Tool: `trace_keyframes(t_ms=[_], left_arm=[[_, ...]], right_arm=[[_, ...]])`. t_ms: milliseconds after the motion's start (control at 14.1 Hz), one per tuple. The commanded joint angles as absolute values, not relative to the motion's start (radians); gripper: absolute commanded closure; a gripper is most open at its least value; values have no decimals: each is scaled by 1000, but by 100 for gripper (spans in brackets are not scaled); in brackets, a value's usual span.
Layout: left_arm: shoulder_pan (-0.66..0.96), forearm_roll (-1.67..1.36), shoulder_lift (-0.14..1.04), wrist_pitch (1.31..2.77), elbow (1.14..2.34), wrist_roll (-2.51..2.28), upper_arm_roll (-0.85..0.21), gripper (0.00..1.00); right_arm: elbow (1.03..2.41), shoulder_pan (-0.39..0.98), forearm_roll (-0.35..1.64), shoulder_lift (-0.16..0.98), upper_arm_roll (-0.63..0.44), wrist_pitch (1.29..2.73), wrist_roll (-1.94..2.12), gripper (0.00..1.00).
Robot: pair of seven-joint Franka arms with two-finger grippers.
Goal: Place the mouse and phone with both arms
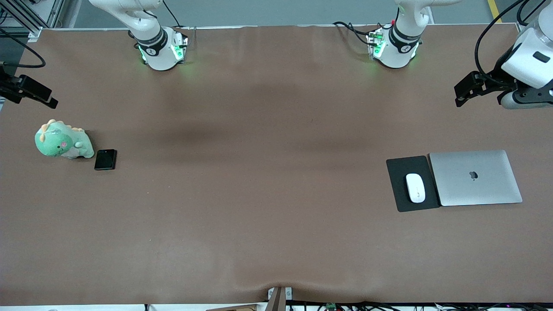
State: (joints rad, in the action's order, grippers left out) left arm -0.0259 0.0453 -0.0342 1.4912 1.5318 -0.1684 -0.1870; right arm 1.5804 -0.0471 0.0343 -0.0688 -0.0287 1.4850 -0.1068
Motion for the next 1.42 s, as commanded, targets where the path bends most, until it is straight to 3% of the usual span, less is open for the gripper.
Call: trace_keyframes(t_ms=[0,1346], left_arm=[[-29,29,-26,1451,1508,-150,-175,0],[-44,28,-26,1442,1508,-161,-173,0]], right_arm=[[1571,-57,41,-74,-25,1448,-103,0],[1571,-58,31,-71,-25,1443,-103,0]])
